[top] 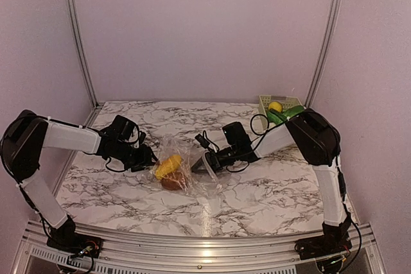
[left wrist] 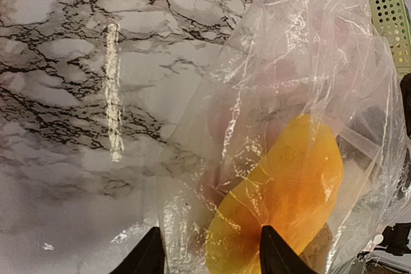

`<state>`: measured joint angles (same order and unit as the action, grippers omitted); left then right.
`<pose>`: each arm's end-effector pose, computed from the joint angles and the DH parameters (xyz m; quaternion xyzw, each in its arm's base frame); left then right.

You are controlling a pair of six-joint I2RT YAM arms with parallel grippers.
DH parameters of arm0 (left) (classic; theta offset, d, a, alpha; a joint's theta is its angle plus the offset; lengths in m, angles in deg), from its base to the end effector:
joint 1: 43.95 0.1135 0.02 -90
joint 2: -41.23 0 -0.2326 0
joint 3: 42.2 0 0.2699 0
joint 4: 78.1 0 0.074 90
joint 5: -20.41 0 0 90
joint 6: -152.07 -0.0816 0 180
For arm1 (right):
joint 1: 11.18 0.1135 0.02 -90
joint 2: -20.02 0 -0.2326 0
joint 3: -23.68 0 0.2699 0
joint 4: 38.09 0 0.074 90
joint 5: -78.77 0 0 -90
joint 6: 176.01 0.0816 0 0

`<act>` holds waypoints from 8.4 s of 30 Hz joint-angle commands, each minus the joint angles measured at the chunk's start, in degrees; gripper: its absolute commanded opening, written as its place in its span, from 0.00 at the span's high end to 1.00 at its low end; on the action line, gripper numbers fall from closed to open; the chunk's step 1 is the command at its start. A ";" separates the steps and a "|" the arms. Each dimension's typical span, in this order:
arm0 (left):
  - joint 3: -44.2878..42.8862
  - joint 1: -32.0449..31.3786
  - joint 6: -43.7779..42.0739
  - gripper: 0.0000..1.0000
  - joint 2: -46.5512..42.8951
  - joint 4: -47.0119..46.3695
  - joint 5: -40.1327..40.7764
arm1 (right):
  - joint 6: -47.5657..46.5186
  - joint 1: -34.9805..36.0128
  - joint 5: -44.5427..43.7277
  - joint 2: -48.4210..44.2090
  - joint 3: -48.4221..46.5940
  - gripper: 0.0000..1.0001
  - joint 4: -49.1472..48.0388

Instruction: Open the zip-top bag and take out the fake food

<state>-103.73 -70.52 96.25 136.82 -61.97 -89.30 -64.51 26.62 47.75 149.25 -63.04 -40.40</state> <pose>0.3122 -0.1869 0.0780 -0.0033 0.9282 -0.3085 0.2080 0.3164 0.3339 0.0364 -0.3171 0.7522 0.5693 0.0976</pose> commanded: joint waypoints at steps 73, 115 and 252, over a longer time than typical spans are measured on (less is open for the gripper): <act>-3.84 -2.10 6.20 1.00 8.57 -9.28 7.26 | -13.08 -6.78 -13.36 -17.52 -0.39 0.56 43.29; -6.51 -0.77 5.08 1.00 11.64 -10.43 4.25 | -20.61 -9.40 -21.19 -12.54 -4.44 0.34 48.72; 4.25 -3.76 42.72 1.00 16.93 -33.15 3.57 | -25.00 14.64 -33.77 4.08 -28.79 0.27 42.43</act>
<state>-104.34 -73.84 129.51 151.75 -89.83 -83.61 -84.62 38.21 20.78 151.52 -90.62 -3.38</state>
